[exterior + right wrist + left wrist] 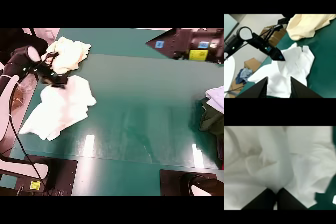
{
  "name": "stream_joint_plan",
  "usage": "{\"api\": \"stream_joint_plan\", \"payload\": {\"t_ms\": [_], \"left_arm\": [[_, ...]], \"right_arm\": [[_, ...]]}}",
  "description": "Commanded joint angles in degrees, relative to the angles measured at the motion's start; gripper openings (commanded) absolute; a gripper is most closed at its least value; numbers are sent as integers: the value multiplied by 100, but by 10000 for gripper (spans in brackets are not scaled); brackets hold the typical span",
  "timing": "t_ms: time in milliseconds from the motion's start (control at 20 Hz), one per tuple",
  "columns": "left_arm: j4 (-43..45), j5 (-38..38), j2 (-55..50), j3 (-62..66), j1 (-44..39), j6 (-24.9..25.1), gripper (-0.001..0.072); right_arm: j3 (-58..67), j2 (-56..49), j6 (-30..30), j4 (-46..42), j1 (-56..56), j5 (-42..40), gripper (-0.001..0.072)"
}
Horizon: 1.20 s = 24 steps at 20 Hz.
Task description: Fold the shirts.
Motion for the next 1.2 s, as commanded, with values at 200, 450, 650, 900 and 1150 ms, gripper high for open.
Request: {"api": "stream_joint_plan", "payload": {"t_ms": [200,450,650,900,1150], "left_arm": [[-2498,885,68,723,-2992,627,21],[-2090,1515,-323,721,-3880,717,23],[-1241,1005,-852,719,-3823,428,720],[-592,-396,-758,704,-2806,13,708],[-619,-776,-354,667,-1329,-103,709]], "right_arm": [[-2,326,15,-129,-1200,468,344],[-212,398,162,-682,-1740,1060,344],[-2271,1078,442,-874,-1891,789,416],[-5066,2203,800,-428,-2662,516,506],[-5589,2011,581,-1062,-3182,304,508]]}}
